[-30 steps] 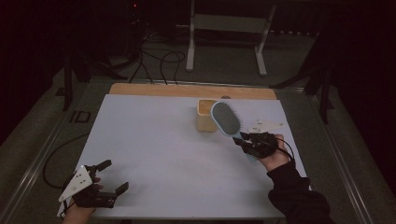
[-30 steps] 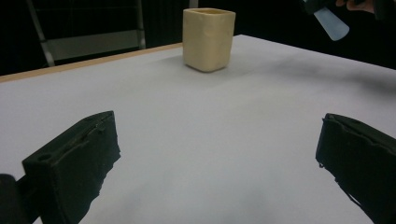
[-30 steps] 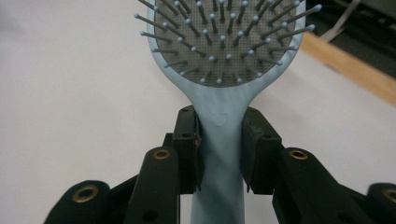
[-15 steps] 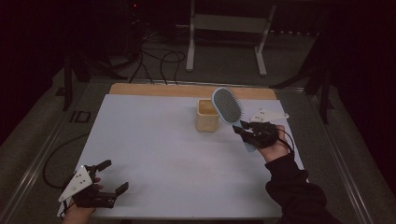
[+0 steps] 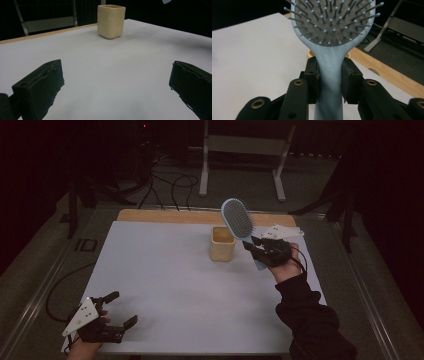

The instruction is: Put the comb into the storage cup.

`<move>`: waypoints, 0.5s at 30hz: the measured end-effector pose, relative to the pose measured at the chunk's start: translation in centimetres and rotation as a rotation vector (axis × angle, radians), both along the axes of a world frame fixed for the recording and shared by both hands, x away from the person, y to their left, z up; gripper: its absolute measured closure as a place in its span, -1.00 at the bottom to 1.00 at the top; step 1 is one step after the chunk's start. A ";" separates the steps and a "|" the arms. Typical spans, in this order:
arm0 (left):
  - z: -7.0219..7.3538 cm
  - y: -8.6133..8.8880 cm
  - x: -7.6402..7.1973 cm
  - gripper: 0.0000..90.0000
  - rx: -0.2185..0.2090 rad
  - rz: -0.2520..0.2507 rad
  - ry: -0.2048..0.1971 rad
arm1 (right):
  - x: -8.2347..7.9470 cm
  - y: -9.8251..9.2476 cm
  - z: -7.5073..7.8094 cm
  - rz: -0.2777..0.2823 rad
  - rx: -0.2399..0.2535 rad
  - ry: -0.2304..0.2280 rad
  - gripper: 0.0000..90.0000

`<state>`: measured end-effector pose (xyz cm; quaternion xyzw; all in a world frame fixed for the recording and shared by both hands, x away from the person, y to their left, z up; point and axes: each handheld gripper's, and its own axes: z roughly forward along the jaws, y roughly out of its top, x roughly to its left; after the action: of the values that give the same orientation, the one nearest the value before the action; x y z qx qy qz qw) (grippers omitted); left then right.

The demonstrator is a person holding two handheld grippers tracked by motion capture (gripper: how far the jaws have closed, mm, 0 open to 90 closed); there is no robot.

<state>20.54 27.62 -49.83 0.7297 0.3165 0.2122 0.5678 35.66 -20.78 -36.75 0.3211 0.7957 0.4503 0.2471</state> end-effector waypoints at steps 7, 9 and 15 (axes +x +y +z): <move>0.0 0.0 0.0 -1.00 -0.001 -0.002 -0.001 | 1.1 0.7 0.4 -0.010 0.031 -0.008 0.56; 0.0 0.0 0.0 -1.00 0.000 -0.003 -0.001 | 1.8 1.0 0.6 -0.011 0.046 -0.005 0.56; 0.0 0.1 0.0 -1.00 -0.001 -0.004 -0.001 | 2.8 1.4 0.8 -0.036 0.086 -0.031 0.56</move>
<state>20.56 27.67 -49.85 0.7299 0.3147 0.2112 0.5688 38.49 -19.35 -35.94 0.3386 0.7660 0.4842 0.2533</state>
